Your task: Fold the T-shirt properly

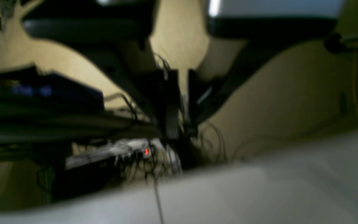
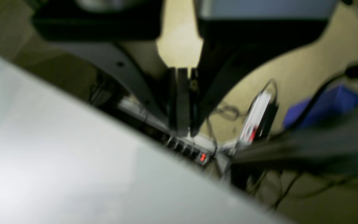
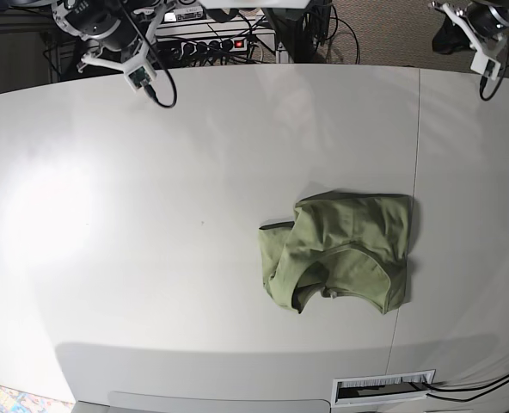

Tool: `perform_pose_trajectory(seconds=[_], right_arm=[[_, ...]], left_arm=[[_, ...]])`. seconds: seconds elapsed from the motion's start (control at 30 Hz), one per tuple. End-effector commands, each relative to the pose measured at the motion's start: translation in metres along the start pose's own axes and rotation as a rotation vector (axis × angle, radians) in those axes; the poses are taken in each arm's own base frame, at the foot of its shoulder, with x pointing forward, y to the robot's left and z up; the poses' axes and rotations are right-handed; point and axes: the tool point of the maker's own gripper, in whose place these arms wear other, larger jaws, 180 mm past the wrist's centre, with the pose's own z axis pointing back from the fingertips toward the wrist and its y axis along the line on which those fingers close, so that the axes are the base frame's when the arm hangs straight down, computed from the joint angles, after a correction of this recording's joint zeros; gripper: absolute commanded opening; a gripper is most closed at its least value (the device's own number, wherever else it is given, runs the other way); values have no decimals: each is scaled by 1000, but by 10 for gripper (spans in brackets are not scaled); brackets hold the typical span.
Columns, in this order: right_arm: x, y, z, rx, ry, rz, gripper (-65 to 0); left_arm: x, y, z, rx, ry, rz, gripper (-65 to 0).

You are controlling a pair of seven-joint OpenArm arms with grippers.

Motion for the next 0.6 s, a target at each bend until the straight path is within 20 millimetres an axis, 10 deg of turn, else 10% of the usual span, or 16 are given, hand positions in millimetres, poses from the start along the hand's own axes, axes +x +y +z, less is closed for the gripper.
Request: perform_pose_trajectory(seconds=[0.0,0.3,0.57], right_arm=[[-3,4,5,10,-3,4,-650],[-79,49,13,144,173,-64,-650],[-160,63,-25,216,351,-217,-650]], left_arm=[[1,-1,7,-7,-11,-3,-593],[-74,-10,27,-7,160,121,-601],[-139,-42,6,-107,272,270,-650]])
